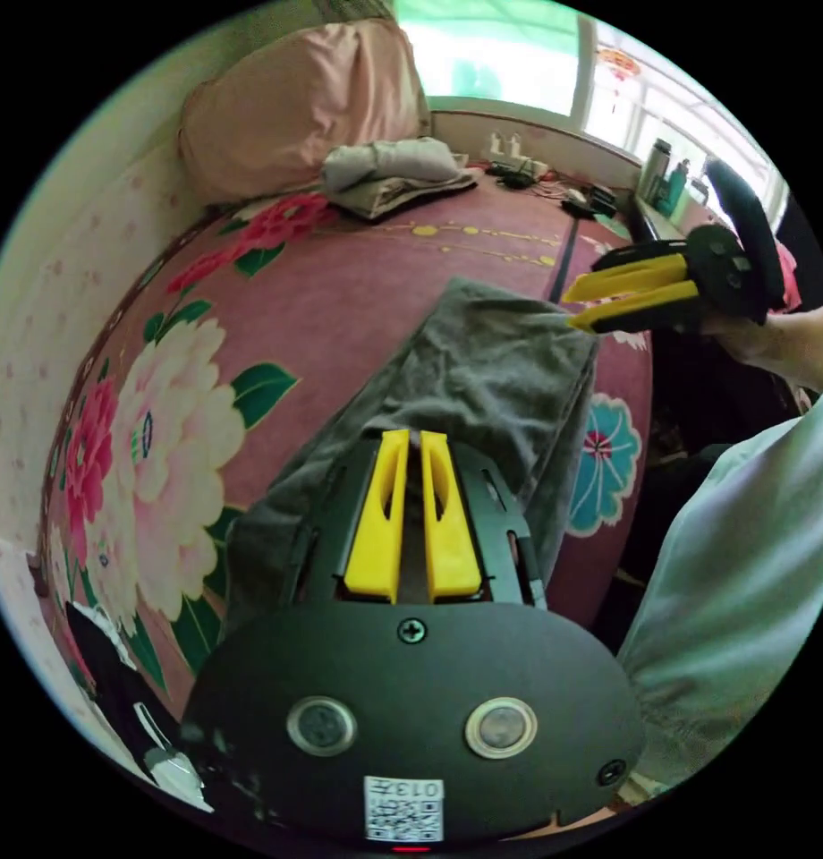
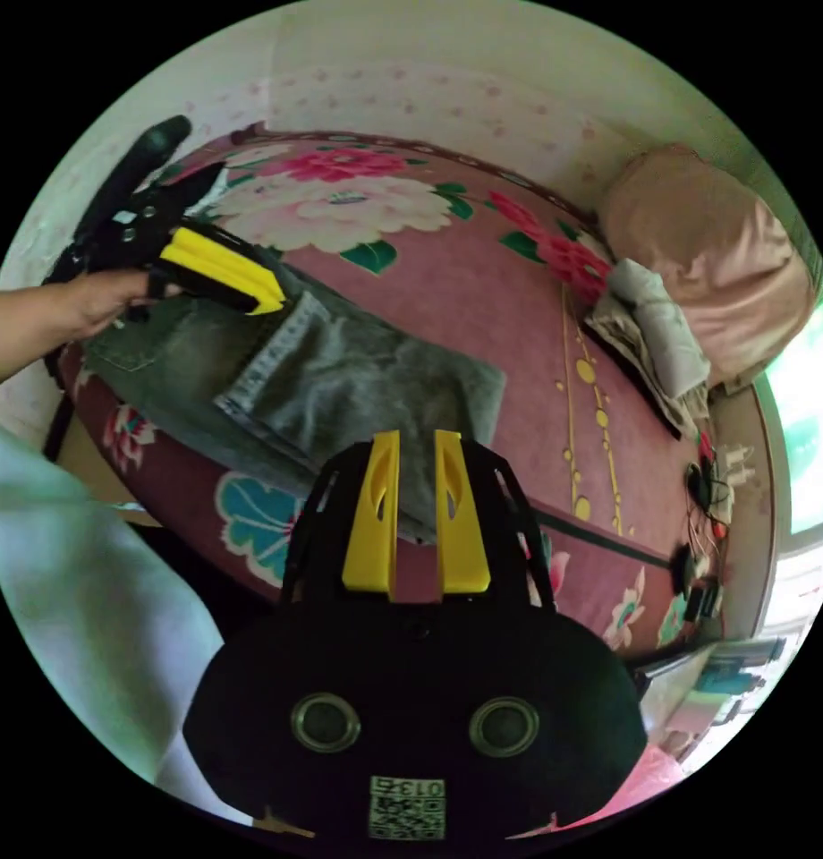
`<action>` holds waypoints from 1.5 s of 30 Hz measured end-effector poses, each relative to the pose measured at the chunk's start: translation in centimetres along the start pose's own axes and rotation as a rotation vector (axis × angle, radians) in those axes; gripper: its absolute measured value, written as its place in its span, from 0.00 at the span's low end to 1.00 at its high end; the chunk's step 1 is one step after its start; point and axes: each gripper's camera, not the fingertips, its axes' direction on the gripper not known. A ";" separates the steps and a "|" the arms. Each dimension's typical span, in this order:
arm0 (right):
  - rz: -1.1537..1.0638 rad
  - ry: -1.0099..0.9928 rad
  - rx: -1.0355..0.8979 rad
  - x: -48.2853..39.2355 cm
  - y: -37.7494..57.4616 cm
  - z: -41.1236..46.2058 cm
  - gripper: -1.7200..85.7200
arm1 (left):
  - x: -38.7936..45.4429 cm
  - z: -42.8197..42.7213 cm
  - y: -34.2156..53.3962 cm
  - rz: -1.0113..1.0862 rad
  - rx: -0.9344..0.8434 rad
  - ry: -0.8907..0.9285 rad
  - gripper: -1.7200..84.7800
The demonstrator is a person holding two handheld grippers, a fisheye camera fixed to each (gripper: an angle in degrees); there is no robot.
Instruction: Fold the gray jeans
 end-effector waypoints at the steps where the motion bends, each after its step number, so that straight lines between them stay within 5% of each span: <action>1: 0.013 0.021 -0.017 0.1 0.0 0.6 0.08 | 1.0 0.5 -0.2 0.019 0.004 -0.004 0.03; 5: 0.008 0.057 -0.130 -1.7 -1.2 5.9 0.04 | 4.8 6.9 0.8 0.080 -0.269 -0.054 0.02; 11: -0.217 0.083 -0.198 -8.1 -3.7 9.5 0.02 | 4.0 6.1 9.5 -0.029 -0.239 -0.089 0.02; 17: -0.160 0.019 0.032 -8.5 -9.0 8.1 0.02 | 5.4 3.9 11.5 -0.073 -0.108 -0.171 0.02; 22: -0.299 -0.066 0.042 -11.9 -14.6 13.5 0.02 | 5.1 10.2 14.5 -0.136 -0.346 -0.167 0.02; 28: -0.396 -0.113 0.012 -15.7 -17.3 19.1 0.02 | 4.1 9.9 21.5 -0.292 -0.294 -0.111 0.02; 35: -0.454 -0.318 0.141 -18.5 -22.6 18.3 0.06 | 0.7 0.0 43.0 -1.056 -0.067 -0.295 0.04; 39: -0.577 -0.551 0.185 -24.8 -29.7 18.9 0.13 | 0.6 -4.4 61.8 -1.580 0.111 -0.317 0.20; 45: -0.825 -0.768 0.129 -40.1 -40.1 20.1 0.14 | 0.7 -2.9 77.4 -1.828 0.337 -0.121 0.22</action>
